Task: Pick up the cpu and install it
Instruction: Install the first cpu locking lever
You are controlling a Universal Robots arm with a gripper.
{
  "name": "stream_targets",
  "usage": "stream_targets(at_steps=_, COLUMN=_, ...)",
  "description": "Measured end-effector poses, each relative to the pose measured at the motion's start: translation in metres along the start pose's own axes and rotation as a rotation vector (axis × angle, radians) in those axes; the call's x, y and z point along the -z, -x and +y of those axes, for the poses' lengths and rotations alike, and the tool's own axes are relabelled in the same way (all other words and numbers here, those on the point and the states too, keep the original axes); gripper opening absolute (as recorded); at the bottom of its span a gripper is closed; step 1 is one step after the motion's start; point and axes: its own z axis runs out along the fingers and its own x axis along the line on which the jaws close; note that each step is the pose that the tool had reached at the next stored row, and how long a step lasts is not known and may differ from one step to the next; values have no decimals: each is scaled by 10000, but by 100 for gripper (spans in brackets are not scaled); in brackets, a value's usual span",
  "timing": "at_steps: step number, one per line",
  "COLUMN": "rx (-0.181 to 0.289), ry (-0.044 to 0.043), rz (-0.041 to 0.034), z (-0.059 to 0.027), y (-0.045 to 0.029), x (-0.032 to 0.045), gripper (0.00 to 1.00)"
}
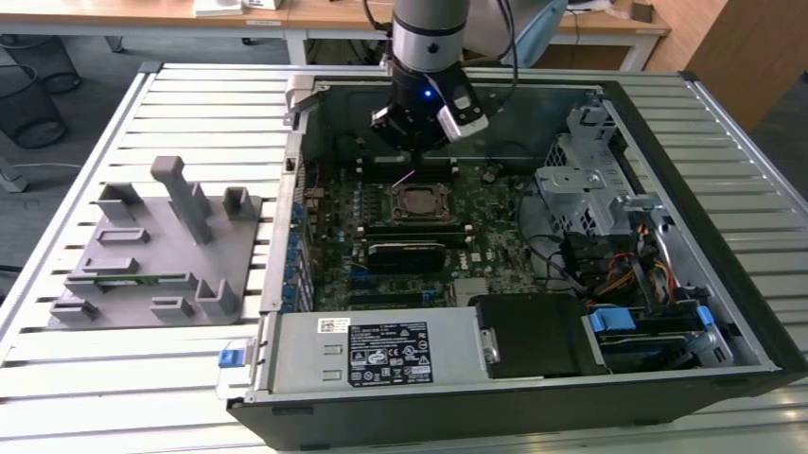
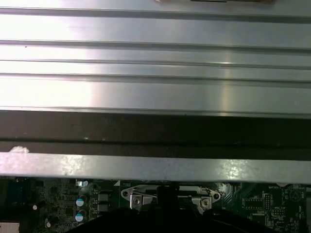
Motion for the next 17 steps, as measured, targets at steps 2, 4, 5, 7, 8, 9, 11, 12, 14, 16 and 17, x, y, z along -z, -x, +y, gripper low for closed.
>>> stream_targets(at_steps=2, rx=3, ry=-1, rz=1, z=2, y=12, x=-16, gripper=11)
stream_targets(at_steps=4, rx=5, ry=-1, rz=1, z=5, y=22, x=-32, gripper=11)
stream_targets(at_steps=5, rx=7, ry=-1, rz=1, z=6, y=28, x=-41, gripper=11)
stream_targets(at_steps=7, rx=10, ry=-1, rz=1, z=8, y=41, x=-58, gripper=11)
stream_targets(at_steps=8, rx=11, ry=-1, rz=1, z=9, y=50, x=-66, gripper=11)
stream_targets(at_steps=9, rx=11, ry=-2, rz=1, z=9, y=58, x=-74, gripper=11)
stream_targets(at_steps=11, rx=13, ry=-1, rz=1, z=9, y=75, x=-90, gripper=11)
stream_targets(at_steps=12, rx=14, ry=-1, rz=1, z=9, y=83, x=-98, gripper=11)
stream_targets(at_steps=14, rx=15, ry=0, rz=1, z=9, y=99, x=-113, gripper=11)
stream_targets(at_steps=16, rx=15, ry=-1, rz=1, z=8, y=115, x=-128, gripper=11)
stream_targets(at_steps=17, rx=15, ry=-1, rz=1, z=8, y=123, x=-136, gripper=11)
